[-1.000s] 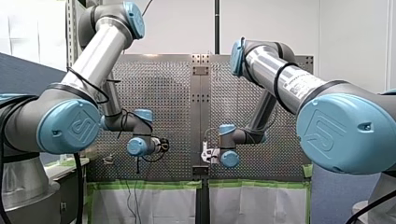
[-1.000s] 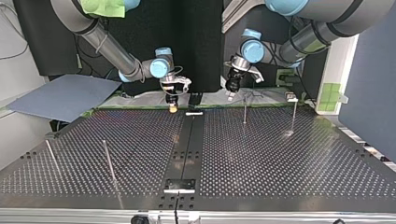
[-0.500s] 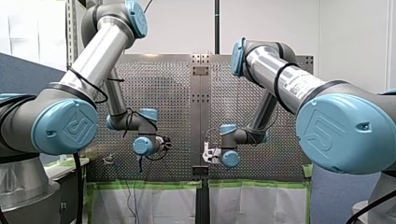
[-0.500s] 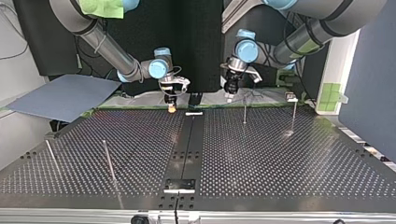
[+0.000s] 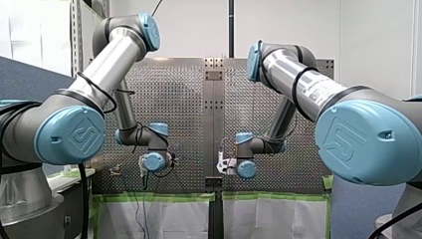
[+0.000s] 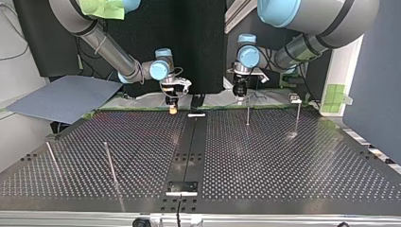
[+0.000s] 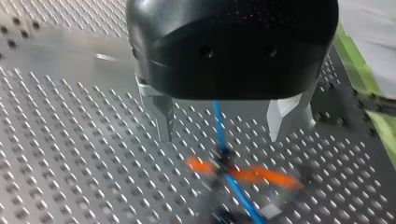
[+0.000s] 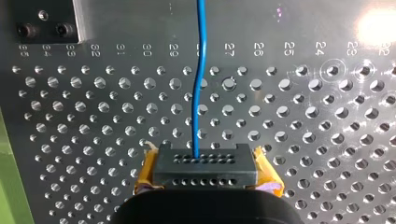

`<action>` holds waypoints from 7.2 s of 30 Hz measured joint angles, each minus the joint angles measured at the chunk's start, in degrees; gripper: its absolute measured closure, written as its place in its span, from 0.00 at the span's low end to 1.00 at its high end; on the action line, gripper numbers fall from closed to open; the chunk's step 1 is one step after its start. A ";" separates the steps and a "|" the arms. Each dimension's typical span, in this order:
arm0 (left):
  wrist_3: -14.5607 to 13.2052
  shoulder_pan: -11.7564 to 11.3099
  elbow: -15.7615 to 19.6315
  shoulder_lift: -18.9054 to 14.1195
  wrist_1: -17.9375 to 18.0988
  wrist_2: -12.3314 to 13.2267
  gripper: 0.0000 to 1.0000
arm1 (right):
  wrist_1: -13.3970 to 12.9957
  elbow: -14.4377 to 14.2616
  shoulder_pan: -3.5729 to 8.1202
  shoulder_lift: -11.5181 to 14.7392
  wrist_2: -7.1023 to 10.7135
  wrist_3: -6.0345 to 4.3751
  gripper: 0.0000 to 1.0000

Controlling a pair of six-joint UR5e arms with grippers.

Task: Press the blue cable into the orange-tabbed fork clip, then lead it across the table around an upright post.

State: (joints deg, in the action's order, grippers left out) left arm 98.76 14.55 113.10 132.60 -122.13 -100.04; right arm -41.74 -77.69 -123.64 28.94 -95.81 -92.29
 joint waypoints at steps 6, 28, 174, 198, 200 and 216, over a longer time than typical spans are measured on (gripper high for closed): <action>-0.28 0.05 -3.17 2.17 -2.67 -2.65 0.00 | 0.22 -0.03 0.02 -0.04 0.00 0.05 1.00; -2.77 0.47 -6.13 2.35 -5.24 -5.12 0.06 | 0.06 0.02 0.13 -0.14 -0.01 0.08 1.00; 1.49 15.20 -38.47 -24.57 -53.89 -6.75 1.00 | 35.38 4.74 3.99 44.60 -9.00 0.97 1.00; 3.59 19.38 -51.13 -19.14 -56.52 -6.27 1.00 | 36.70 4.40 8.68 44.68 -8.81 1.37 1.00; 3.63 19.74 -52.37 -17.91 -56.57 -6.20 1.00 | 36.71 4.38 9.14 44.68 -8.80 1.36 1.00; 5.02 21.83 -61.01 -11.10 -58.40 -5.75 1.00 | 36.68 4.42 13.19 44.41 -6.98 1.07 1.00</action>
State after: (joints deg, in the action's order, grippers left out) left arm 103.77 36.38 52.09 121.50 -180.53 -105.79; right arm -5.07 -73.27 -110.44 73.35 -102.79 -91.21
